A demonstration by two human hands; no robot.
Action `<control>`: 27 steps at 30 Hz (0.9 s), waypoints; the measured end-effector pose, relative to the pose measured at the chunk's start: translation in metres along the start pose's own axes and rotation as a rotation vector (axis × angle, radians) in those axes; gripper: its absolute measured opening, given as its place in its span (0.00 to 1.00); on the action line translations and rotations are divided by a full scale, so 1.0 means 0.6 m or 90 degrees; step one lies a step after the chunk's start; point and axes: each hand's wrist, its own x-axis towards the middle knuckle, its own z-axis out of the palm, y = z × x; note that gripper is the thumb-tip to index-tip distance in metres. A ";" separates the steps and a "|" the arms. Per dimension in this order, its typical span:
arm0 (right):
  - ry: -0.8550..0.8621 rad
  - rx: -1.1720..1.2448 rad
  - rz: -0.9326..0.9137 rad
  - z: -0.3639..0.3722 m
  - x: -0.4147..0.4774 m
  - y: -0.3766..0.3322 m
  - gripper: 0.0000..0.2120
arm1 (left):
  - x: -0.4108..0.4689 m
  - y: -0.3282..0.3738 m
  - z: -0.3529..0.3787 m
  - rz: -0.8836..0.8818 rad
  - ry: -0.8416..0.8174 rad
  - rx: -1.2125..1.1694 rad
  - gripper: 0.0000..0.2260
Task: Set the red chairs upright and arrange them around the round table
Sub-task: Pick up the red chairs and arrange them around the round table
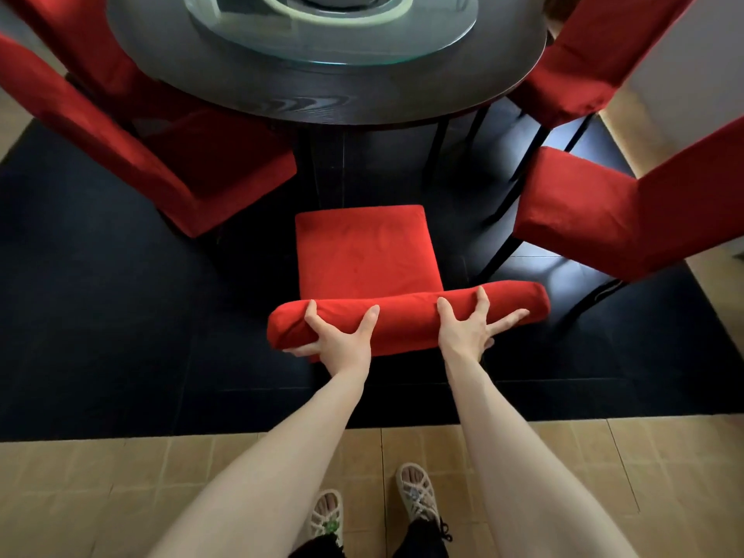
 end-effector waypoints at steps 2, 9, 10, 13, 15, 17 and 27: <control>0.008 0.007 0.010 0.002 -0.005 0.001 0.35 | -0.001 0.001 -0.005 0.005 -0.011 0.007 0.46; -0.026 0.089 0.087 0.001 -0.001 -0.011 0.49 | -0.004 0.005 -0.006 -0.019 0.004 -0.037 0.51; -0.032 0.094 0.087 0.000 0.001 -0.010 0.50 | -0.005 0.007 -0.006 -0.027 0.009 -0.050 0.53; -0.050 0.100 0.078 0.000 0.009 -0.006 0.54 | -0.005 0.010 -0.002 -0.042 0.025 -0.081 0.58; -0.067 0.107 0.084 -0.001 0.011 0.002 0.55 | -0.007 0.010 0.000 -0.053 0.048 -0.083 0.58; -0.075 0.107 0.074 -0.003 0.014 0.004 0.55 | -0.007 0.012 0.007 -0.051 0.067 -0.081 0.57; -0.086 0.172 0.080 -0.001 0.017 -0.001 0.54 | 0.010 0.015 0.010 -0.024 0.081 -0.022 0.55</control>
